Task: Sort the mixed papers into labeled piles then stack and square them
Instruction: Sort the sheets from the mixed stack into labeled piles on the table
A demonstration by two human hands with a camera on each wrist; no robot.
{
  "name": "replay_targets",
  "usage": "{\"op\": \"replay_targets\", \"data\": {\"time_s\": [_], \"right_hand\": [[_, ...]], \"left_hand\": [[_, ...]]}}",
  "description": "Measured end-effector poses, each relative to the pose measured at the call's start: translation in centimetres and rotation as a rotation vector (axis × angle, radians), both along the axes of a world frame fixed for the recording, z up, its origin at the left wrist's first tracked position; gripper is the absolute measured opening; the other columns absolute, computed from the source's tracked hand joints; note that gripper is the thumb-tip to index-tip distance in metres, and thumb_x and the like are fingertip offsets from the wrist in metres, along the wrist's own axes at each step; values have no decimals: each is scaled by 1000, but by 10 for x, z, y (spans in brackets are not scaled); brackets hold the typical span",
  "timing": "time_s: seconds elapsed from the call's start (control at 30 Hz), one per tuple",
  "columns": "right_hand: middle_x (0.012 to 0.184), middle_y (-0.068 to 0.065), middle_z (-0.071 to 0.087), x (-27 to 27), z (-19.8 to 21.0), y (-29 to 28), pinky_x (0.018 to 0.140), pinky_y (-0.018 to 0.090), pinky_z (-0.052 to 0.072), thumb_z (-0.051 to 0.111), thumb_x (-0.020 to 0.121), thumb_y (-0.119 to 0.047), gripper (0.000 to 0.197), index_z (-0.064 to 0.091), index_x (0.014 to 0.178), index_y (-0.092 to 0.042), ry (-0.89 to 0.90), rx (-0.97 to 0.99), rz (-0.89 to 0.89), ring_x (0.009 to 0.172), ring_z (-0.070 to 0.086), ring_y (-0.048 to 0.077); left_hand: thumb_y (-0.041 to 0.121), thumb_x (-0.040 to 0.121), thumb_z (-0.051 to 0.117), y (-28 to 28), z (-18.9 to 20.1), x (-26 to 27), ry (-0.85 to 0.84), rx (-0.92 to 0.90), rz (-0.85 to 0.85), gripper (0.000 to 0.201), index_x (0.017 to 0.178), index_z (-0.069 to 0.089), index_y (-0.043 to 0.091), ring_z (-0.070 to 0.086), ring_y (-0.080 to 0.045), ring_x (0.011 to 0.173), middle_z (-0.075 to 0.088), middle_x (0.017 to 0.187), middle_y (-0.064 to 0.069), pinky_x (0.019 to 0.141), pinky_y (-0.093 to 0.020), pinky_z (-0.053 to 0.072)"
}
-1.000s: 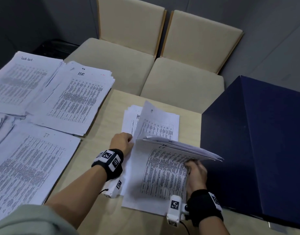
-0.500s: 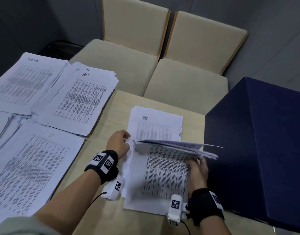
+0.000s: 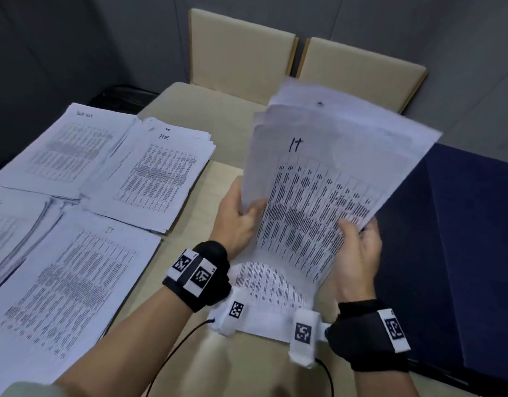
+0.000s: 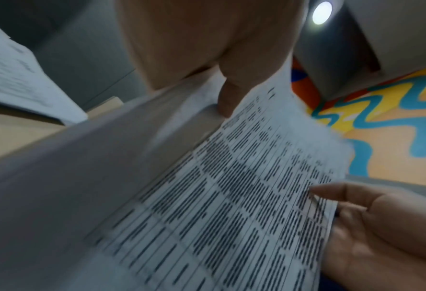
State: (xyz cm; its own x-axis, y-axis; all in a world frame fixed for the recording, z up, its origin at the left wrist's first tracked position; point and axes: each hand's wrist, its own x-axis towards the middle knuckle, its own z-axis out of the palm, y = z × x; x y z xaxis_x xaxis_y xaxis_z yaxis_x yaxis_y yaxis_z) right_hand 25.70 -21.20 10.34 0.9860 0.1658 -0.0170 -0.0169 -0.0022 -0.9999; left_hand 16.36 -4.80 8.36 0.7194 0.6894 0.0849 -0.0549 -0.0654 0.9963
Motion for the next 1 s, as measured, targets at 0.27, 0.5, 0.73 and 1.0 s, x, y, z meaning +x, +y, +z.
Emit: {"op": "replay_targets", "data": {"time_s": [0.27, 0.5, 0.73, 1.0], "right_hand": [[153, 3, 38, -26, -76, -4, 118, 37, 27, 54, 100, -19, 63, 24, 155, -12, 197, -294, 114, 141, 37, 21], [110, 1, 66, -40, -77, 32, 87, 36, 51, 47, 101, -18, 16, 52, 117, -20, -8, -360, 157, 96, 63, 23], [87, 7, 64, -99, -78, 108, 75, 36, 49, 46, 104, -27, 19, 60, 98, -14, 158, -146, 423, 76, 59, 16], [90, -1, 69, -176, -159, 140, 68, 22, 47, 67, 92, -25, 6, 62, 95, -24, 285, -703, 829, 88, 66, 17]], "left_hand": [[32, 85, 74, 5, -55, -33, 392, -103, -23, 52, 126, 45, 17, 66, -19, 101, 63, 120, -4, 85, -39, 59], [19, 102, 49, 26, -69, -72, 463, -122, 3, 36, 137, 50, 14, 64, -19, 110, 64, 127, -5, 94, -35, 53], [17, 102, 48, 129, -22, -163, 369, -173, 367, 28, 129, 53, 13, 67, -28, 101, 67, 118, -10, 89, -46, 56], [13, 99, 48, 269, 3, -282, 523, -101, 603, 17, 111, 59, 18, 66, -37, 95, 69, 104, -12, 88, -55, 53]]}}
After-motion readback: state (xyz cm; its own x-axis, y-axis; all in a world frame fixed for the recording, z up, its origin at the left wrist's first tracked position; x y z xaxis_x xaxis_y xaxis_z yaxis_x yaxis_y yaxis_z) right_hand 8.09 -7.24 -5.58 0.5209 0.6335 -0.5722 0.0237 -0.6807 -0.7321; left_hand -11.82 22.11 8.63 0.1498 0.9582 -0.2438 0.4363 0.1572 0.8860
